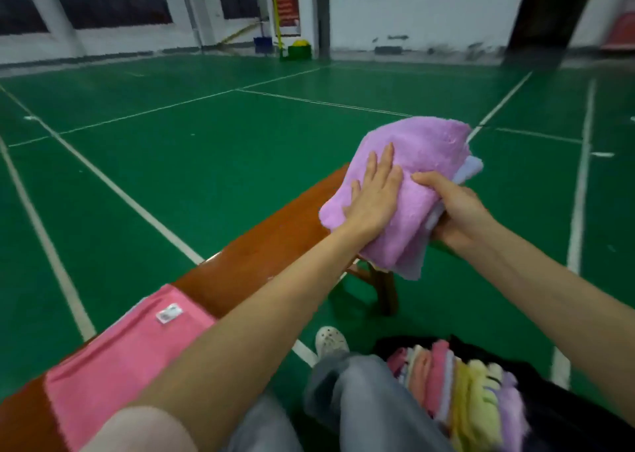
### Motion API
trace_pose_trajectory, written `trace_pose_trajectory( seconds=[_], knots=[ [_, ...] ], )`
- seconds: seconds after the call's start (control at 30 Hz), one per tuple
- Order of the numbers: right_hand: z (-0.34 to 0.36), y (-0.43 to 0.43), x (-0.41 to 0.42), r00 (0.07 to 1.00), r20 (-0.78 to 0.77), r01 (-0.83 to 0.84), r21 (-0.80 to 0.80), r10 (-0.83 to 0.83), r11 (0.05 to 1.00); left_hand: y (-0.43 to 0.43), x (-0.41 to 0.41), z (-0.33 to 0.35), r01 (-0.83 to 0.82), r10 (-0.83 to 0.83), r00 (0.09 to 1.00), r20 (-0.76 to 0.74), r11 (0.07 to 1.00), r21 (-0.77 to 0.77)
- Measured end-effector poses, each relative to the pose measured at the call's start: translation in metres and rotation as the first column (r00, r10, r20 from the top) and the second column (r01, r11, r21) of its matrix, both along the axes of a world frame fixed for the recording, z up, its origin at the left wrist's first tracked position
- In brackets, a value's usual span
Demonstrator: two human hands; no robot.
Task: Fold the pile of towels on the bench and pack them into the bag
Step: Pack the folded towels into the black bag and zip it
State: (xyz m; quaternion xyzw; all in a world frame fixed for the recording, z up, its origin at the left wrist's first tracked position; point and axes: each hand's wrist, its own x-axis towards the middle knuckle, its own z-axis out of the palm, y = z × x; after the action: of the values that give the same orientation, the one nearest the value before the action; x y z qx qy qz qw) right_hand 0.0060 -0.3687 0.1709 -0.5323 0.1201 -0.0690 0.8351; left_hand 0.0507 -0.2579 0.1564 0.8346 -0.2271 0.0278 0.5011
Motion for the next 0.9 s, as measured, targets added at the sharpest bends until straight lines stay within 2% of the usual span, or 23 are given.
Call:
trace_pose_trajectory(
  seconds=[0.17, 0.3, 0.4, 0.5, 0.63, 0.77, 0.9],
  knots=[
    [-0.042, -0.1, -0.04, 0.966, -0.107, 0.23, -0.047, -0.234, 0.972, -0.12, -0.02, -0.057, 0.188, -0.197, 0.971, -0.136, 0.979, -0.078],
    [-0.1, -0.177, -0.073, 0.916, -0.239, 0.302, -0.113, -0.321, 0.947, -0.203, -0.049, -0.126, 0.254, -0.288, 0.885, -0.365, 0.957, -0.139],
    [-0.152, -0.223, -0.095, 0.867, -0.327, 0.345, -0.153, -0.377, 0.926, -0.248, -0.071, -0.18, 0.289, -0.345, 0.807, -0.479, 0.938, -0.189],
    [-0.198, -0.258, -0.117, 0.807, -0.419, 0.359, -0.212, -0.416, 0.909, -0.284, -0.097, -0.228, 0.269, -0.349, 0.71, -0.611, 0.937, -0.223],
    [-0.246, -0.291, -0.145, 0.751, -0.506, 0.338, -0.258, -0.425, 0.905, -0.312, -0.125, -0.271, 0.228, -0.355, 0.52, -0.777, 0.934, -0.275],
    [-0.286, -0.315, -0.165, 0.676, -0.581, 0.312, -0.331, -0.453, 0.89, -0.337, -0.145, -0.321, 0.223, -0.409, 0.447, -0.796, 0.912, -0.343],
    [-0.317, -0.332, -0.174, 0.596, -0.626, 0.263, -0.44, -0.503, 0.859, -0.355, -0.16, -0.362, 0.137, -0.386, 0.298, -0.873, 0.922, -0.361]
  ],
)
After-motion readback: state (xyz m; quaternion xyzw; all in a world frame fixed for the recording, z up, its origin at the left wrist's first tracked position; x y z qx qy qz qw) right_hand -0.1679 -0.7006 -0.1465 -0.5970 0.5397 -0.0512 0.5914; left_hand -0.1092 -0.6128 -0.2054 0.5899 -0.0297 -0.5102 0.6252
